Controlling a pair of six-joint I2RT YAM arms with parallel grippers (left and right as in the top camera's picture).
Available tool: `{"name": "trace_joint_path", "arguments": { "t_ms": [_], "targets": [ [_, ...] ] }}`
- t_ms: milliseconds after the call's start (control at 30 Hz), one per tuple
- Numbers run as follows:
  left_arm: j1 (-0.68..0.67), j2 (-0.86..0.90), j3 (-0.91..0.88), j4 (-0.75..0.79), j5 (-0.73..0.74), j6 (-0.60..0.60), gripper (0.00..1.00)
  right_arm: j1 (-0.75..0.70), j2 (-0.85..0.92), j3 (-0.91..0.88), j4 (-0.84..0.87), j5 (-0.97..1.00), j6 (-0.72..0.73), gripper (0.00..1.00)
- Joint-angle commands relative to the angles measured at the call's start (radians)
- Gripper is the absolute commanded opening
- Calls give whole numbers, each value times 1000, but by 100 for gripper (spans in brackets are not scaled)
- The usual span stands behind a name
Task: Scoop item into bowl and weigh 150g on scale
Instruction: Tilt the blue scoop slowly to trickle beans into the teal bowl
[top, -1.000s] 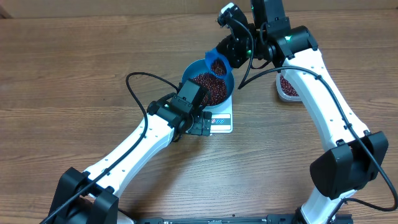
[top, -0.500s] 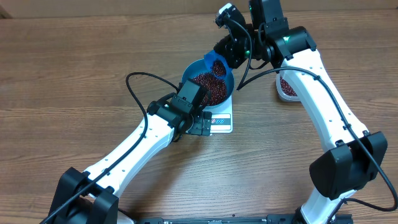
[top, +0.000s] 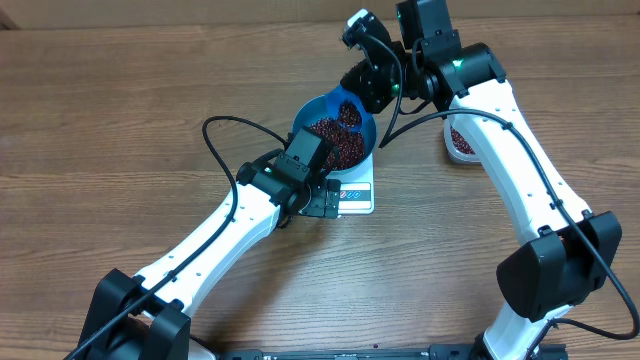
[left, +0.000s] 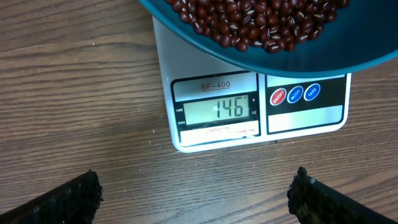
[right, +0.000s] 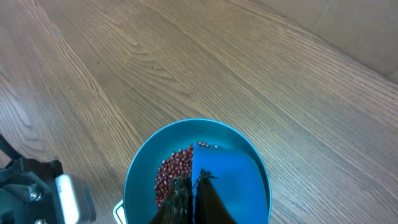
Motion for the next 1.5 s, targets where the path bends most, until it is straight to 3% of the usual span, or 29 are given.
{"name": "trace_joint_path", "arguments": {
  "t_ms": [0, 100, 233, 333, 1167, 1467],
  "targets": [
    [4, -8, -5, 3, 5, -14, 100, 12, -43, 32, 9, 5, -14, 4],
    [4, -8, -5, 2, 5, -14, 99, 11, -43, 32, 26, 11, 18, 4],
    [4, -8, -5, 3, 5, -14, 100, 21, -42, 32, 7, -40, -65, 4],
    [4, -8, -5, 3, 5, -14, 100, 21, -40, 32, 16, 22, -10, 4],
    [4, -8, -5, 2, 5, -14, 100, 22, -38, 32, 15, -19, -10, 4],
    [4, -8, -5, 2, 5, -14, 100, 19, -37, 33, 55, -22, 120, 4]
  ]
}}
